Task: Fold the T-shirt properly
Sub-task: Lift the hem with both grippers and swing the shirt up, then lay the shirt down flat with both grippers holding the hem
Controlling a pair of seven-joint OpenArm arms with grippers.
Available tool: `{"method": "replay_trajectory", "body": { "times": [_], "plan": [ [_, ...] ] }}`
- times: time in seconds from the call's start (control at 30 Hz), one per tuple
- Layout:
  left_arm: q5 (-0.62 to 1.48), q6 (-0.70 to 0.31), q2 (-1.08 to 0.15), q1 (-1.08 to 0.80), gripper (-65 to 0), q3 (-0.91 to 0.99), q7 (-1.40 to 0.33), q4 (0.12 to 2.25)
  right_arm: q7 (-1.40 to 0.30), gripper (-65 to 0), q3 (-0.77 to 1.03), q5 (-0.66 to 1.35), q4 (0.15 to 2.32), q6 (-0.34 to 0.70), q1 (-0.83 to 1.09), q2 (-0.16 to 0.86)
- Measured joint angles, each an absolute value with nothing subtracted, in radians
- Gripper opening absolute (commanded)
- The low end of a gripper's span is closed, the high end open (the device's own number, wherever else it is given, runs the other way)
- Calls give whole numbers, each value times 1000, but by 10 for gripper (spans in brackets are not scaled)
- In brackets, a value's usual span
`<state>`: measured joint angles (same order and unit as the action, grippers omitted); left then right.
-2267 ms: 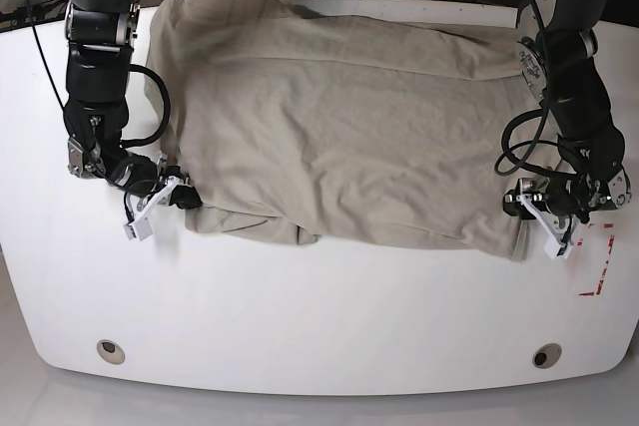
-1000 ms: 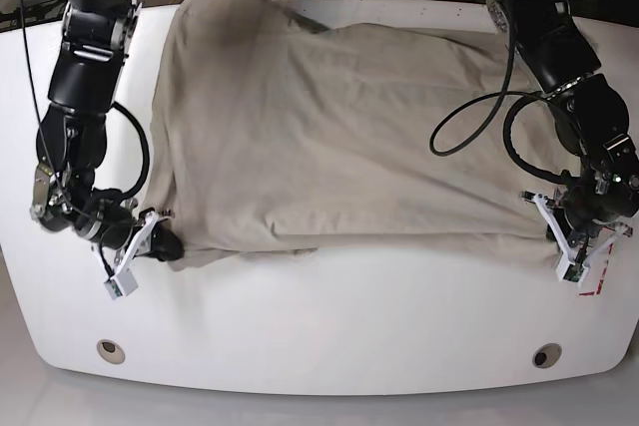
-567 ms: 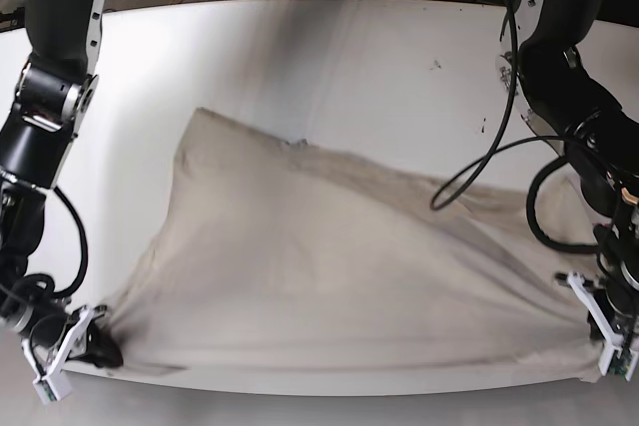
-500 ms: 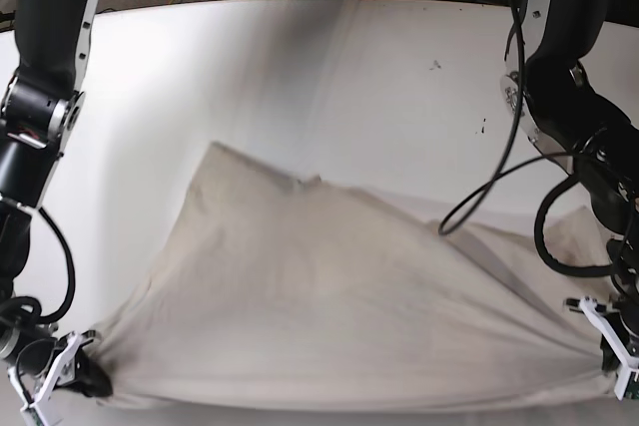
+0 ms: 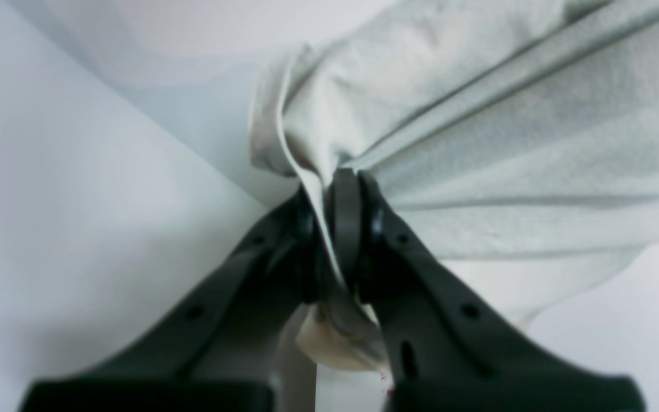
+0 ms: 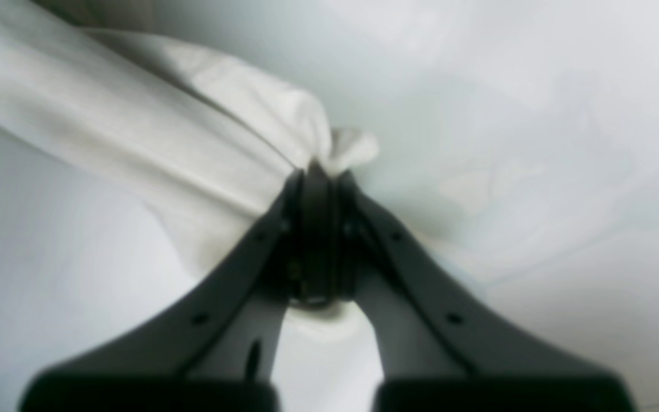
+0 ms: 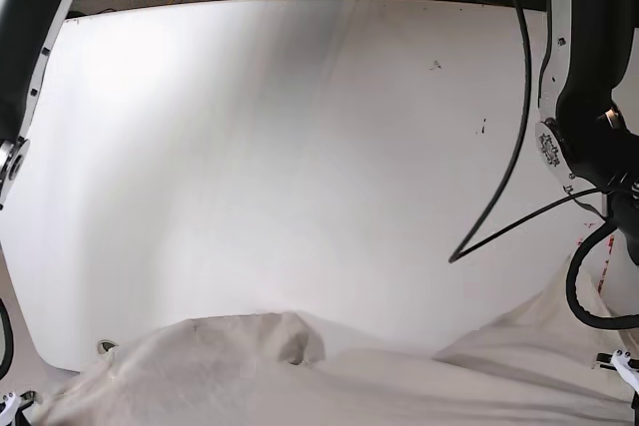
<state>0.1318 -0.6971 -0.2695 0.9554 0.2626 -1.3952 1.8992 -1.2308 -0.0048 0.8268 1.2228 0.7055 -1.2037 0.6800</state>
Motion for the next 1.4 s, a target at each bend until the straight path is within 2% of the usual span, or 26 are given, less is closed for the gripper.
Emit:
{"method": "replay_trajectory", "body": {
  "times": [0.13, 0.3, 0.57, 0.73, 1.07, 1.33, 1.4],
  "plan": [
    [128, -697, -273, 847, -650, 261, -1397, 1934, -1227, -650, 27, 928, 1223, 704, -1050, 707],
    [140, -697, -270, 691, -650, 259, -1393, 1981, -1238, -650, 156, 993, 1221, 703, -782, 709],
    [155, -699, -264, 402, -650, 259, -1389, 1994, -1244, -650, 363, 1049, 1224, 704, -417, 666],
    [146, -699, -294, 219, -650, 258, -1364, 1998, -1245, -650, 447, 1048, 1315, 702, -223, 611],
    [132, -704, -338, -83, -649, 261, -1201, 1995, -1249, -644, 562, 1025, 1394, 699, 38, 526],
    [125, -704, -339, -202, -644, 286, -1201, 1993, -1235, -642, 596, 1042, 1496, 699, 176, 482],
    [123, -704, -339, -228, -624, 295, -1203, 1993, -1252, -642, 596, 1036, 1496, 700, 210, 472]
  ]
}}
